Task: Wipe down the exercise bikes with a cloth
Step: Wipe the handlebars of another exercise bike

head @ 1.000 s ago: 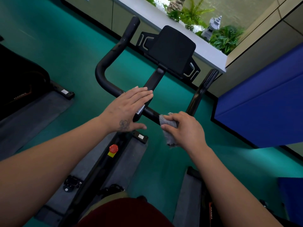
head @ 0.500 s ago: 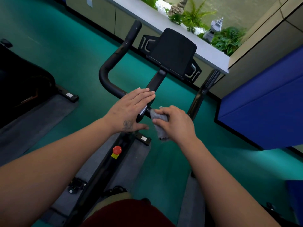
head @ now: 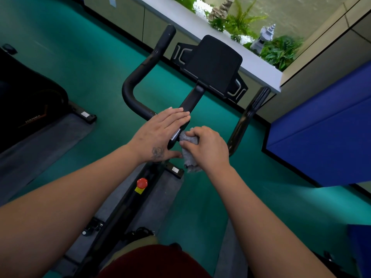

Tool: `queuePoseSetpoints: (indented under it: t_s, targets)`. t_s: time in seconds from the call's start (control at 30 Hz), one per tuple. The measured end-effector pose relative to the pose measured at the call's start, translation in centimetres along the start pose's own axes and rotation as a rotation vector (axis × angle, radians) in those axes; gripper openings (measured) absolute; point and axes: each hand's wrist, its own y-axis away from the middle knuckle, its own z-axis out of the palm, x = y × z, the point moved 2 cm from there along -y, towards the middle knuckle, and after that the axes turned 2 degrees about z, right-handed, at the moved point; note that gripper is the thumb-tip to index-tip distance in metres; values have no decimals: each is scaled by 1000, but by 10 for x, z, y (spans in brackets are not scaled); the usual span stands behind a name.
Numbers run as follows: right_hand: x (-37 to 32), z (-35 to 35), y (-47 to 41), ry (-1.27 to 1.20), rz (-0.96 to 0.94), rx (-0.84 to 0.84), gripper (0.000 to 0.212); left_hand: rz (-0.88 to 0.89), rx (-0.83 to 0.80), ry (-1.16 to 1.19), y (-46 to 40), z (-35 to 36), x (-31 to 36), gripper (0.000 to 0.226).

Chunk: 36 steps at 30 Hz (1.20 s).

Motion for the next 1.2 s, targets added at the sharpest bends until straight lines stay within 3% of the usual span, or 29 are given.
queuePoseSetpoints:
  t_s: [0.17, 0.3, 0.63, 0.87, 1.2]
  targets:
    - [6, -7, 8, 0, -28, -31, 35, 1, 21, 31, -1, 2, -1, 110]
    - [29, -19, 11, -126, 12, -59, 23, -3, 35, 55, -1, 4, -2, 115]
    - [150, -78, 21, -396, 291, 203, 10, -103, 140, 42, -15, -1, 13, 90]
    - [187, -89, 14, -681, 518, 397, 29, -147, 132, 48, -49, 0, 21, 83]
    - [212, -81, -45, -876, 420, 381, 24, -244, 92, 131, -110, 8, 52, 81]
